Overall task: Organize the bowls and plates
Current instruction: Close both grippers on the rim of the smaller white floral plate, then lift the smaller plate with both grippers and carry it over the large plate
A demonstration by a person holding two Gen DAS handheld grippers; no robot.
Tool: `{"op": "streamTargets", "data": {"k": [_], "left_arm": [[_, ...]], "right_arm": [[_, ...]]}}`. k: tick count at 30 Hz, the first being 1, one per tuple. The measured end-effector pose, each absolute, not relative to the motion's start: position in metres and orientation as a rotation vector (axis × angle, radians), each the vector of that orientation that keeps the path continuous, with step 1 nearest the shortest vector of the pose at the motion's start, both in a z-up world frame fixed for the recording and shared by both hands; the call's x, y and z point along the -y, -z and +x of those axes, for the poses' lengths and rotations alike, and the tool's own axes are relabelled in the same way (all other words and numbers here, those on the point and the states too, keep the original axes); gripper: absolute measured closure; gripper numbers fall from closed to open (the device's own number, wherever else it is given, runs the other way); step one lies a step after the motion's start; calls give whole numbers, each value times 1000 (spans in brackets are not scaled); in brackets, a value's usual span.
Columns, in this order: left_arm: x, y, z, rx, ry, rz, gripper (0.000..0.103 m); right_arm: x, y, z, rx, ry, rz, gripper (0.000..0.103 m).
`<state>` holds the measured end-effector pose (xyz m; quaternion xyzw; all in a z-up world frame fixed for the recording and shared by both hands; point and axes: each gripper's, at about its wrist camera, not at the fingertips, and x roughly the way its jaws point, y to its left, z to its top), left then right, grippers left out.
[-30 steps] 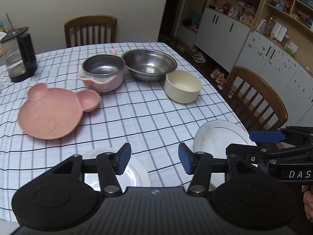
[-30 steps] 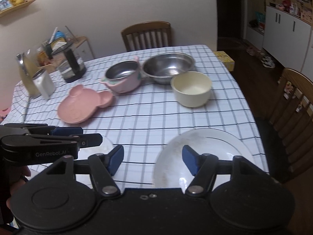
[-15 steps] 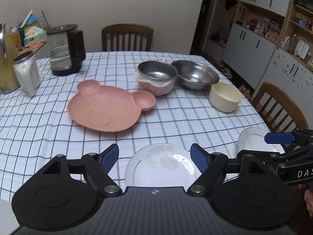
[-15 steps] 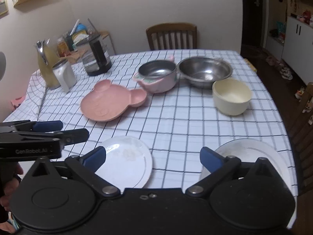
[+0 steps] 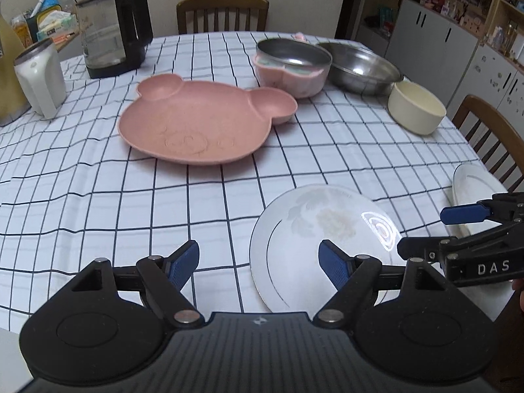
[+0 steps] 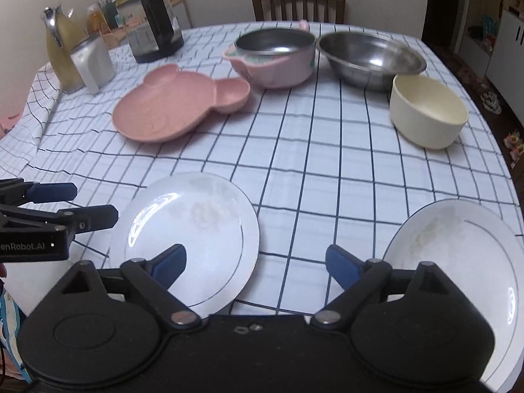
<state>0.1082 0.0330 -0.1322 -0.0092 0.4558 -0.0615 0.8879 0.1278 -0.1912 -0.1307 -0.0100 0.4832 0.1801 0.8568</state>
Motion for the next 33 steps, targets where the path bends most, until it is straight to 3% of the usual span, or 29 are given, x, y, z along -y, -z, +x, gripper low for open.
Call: {"op": "streamTargets", "data": {"k": [3,7,11,13,21,33], "left_arm": [[-33,140,113,-971,128,-26,24],[-34,149,120,-1011,140,-47,44],[-37,155,125,-1042,144,-95,52],[-39,158,127,-1061,152,-118,62],[-41,163,129,-1097,153,-155,77],[-44,162,130,-1101,131,-191,87]], "right_arm": [[189,141,134,-1046,-376,-20,26],[185,148,138,-1066,-382,-28,36],[183,151,142,-1087,-390,-13,48],[182,152,144,-1095,-400,-7,55],[178,157,144,-1125,-422,6,77],[185,157,145,-1127,-393,66,87]]}}
